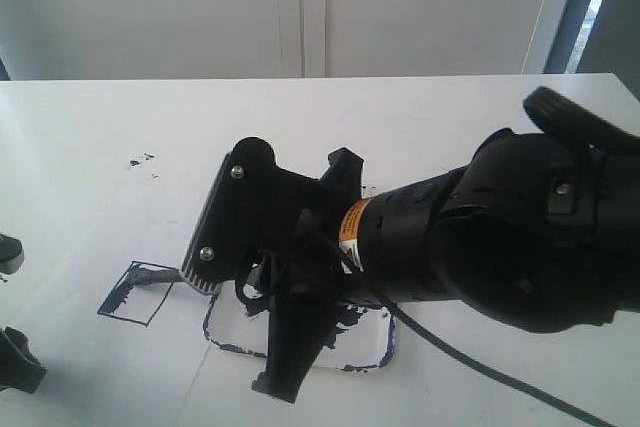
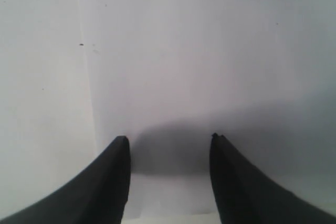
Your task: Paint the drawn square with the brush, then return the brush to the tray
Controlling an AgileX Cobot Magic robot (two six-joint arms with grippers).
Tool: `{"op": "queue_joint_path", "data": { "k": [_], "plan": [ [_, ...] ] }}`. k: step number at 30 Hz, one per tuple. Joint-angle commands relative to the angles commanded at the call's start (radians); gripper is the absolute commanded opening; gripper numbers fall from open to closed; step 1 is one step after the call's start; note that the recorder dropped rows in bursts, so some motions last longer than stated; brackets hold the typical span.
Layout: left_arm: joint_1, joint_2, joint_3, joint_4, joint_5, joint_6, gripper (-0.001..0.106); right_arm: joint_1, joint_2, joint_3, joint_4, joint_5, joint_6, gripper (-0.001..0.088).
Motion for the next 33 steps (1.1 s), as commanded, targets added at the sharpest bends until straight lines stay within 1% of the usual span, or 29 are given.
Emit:
{"op": "queue_joint_path", "data": {
  "k": [25,28,33],
  "plan": [
    [0.000,0.000,0.000,0.004,-0.006,0.007,0.052,0.002,0.000,0.000,0.066,0.032,-0.011,0.0000],
    [0.000,0.000,0.000,0.004,-0.006,0.050,0.052,0.002,-0.002,0.000,0.066,0.033,-0.011,0.0000],
    [0.000,0.000,0.000,0.008,-0.010,0.100,0.052,0.002,-0.049,-0.012,0.064,-0.029,-0.011,0.0000]
  ]
}}
